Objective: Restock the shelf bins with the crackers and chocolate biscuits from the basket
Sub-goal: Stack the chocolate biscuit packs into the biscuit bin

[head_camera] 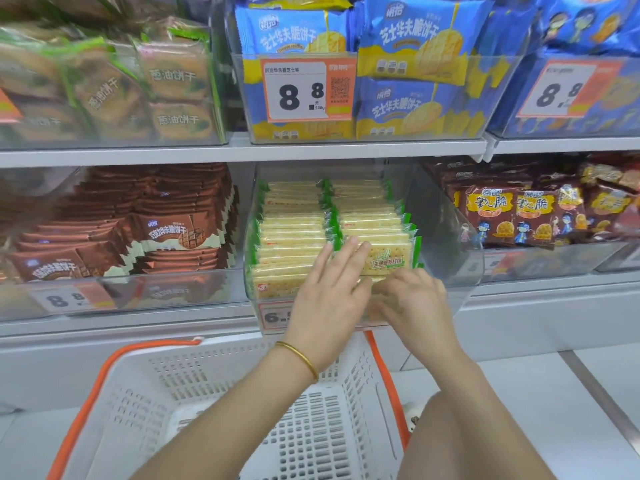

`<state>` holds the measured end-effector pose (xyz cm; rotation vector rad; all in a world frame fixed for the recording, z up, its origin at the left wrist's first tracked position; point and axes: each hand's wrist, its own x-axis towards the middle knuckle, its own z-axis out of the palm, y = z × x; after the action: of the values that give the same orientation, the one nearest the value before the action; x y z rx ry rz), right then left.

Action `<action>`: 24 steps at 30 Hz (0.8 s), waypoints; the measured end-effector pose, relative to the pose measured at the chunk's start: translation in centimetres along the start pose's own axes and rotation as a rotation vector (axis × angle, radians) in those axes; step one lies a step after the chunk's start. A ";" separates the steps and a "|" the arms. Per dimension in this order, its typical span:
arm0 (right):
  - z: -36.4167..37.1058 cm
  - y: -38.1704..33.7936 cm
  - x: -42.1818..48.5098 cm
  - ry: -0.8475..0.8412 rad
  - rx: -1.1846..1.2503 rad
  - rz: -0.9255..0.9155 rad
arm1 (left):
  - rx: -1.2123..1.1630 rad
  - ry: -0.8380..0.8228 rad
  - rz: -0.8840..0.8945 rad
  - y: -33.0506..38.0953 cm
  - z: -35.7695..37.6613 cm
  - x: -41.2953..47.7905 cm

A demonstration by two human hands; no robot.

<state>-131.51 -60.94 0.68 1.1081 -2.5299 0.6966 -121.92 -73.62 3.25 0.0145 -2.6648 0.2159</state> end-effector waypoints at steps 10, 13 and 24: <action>1.9 0.7 1.9 0.146 0.218 -0.038 | 0.070 0.088 -0.086 -0.1 0.8 2.1; 1.9 0.8 3.7 0.172 0.208 -0.054 | 0.047 0.191 -0.097 -1.0 1.2 3.4; 4.5 1.8 5.7 0.178 0.225 -0.034 | 0.095 0.139 -0.123 -2.3 3.6 5.0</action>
<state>-136.96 -65.75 -1.15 1.1019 -2.3212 1.0428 -127.85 -76.32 2.69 0.1860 -2.5032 0.2927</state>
